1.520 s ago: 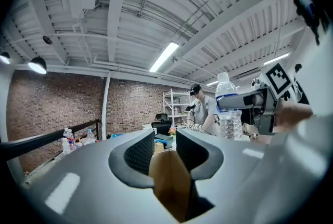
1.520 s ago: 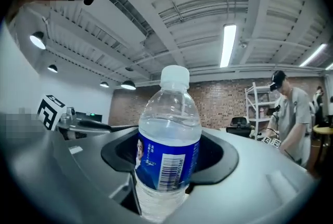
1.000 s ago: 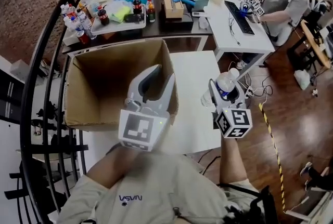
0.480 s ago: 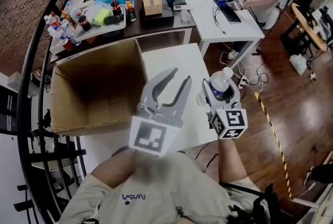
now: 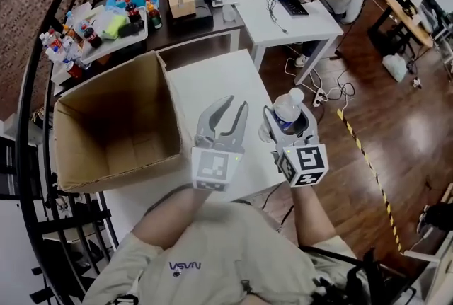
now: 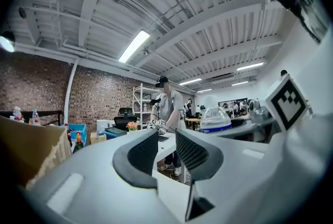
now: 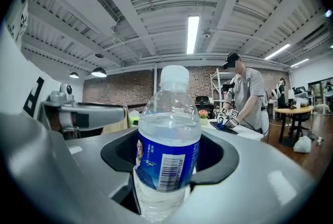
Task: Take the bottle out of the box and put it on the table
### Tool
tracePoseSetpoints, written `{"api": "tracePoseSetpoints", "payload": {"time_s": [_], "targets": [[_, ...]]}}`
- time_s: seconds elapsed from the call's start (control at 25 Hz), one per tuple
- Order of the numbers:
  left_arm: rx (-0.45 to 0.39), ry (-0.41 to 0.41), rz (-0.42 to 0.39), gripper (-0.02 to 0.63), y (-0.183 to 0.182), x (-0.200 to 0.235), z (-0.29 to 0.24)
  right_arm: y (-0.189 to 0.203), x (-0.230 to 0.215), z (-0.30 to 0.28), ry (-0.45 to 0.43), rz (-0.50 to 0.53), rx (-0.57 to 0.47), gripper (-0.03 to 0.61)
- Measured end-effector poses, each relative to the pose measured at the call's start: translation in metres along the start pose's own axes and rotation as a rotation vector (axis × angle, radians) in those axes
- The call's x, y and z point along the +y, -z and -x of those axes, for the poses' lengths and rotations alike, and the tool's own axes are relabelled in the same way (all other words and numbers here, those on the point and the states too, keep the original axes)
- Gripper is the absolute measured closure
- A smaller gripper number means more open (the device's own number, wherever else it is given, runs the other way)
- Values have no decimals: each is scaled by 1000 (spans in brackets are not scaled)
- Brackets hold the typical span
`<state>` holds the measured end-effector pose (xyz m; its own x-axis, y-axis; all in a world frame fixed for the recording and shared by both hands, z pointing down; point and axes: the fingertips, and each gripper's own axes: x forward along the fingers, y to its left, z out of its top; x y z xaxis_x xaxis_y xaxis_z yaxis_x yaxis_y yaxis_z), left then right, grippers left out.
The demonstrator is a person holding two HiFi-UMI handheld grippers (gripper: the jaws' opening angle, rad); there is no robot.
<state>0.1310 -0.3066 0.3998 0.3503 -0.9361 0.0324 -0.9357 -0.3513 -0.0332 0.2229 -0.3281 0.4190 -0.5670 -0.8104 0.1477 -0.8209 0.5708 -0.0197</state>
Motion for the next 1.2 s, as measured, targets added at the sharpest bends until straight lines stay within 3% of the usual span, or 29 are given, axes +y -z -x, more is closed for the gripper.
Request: {"api": "tracePoseSetpoints", "payload": {"time_s": [0.4, 0.84, 1.2], "targets": [[80, -3, 22, 511, 55, 2, -8, 44, 0, -17, 6, -12, 2, 293], [166, -11, 84, 524, 113, 3, -9, 129, -2, -61, 68, 56, 43, 293], [241, -19, 133, 525, 162, 5, -12, 146, 1, -68, 121, 105, -21, 281]]}}
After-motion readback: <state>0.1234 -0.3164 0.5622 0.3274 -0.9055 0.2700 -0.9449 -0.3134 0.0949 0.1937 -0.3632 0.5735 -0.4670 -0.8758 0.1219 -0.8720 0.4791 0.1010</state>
